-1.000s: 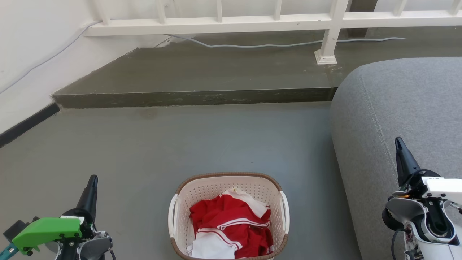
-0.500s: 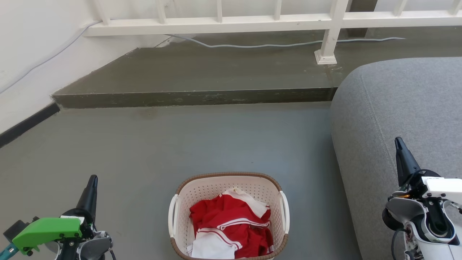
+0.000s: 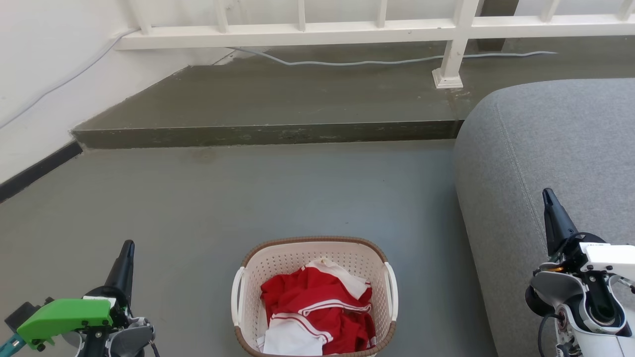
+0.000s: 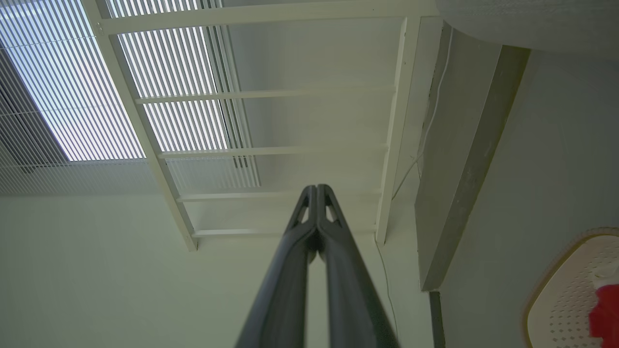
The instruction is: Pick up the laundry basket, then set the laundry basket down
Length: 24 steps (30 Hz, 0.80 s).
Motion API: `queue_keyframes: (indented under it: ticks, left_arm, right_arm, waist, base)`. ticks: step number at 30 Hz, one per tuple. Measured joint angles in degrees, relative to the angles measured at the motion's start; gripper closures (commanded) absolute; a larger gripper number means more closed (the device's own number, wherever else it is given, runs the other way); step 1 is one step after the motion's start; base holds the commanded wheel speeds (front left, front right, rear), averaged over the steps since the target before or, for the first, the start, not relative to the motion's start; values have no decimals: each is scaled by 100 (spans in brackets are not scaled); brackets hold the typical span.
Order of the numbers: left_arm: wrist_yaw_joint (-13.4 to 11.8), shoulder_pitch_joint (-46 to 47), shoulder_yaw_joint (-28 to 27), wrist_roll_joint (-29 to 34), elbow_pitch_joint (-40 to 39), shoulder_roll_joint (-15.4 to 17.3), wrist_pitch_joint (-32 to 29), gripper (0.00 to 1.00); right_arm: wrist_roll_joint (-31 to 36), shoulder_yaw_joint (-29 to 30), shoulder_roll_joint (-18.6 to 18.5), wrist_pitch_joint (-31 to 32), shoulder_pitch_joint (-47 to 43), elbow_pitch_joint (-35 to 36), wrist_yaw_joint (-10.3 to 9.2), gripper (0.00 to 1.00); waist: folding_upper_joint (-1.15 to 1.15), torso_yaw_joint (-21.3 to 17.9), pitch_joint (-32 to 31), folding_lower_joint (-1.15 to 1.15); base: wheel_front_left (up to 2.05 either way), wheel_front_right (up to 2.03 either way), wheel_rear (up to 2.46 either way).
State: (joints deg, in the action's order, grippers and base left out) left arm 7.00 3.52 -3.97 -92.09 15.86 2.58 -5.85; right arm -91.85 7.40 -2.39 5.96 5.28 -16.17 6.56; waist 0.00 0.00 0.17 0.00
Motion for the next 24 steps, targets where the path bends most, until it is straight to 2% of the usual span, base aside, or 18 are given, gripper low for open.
queue_keyframes:
  ticks: [24]
  left_arm:
    - [0,0,-3,0,-1,-1,0,100]
  right_arm:
    - [0,1,1,14,-1,2,0,100]
  waist:
    - [0,0,0,0]
  base:
    - [0,0,0]
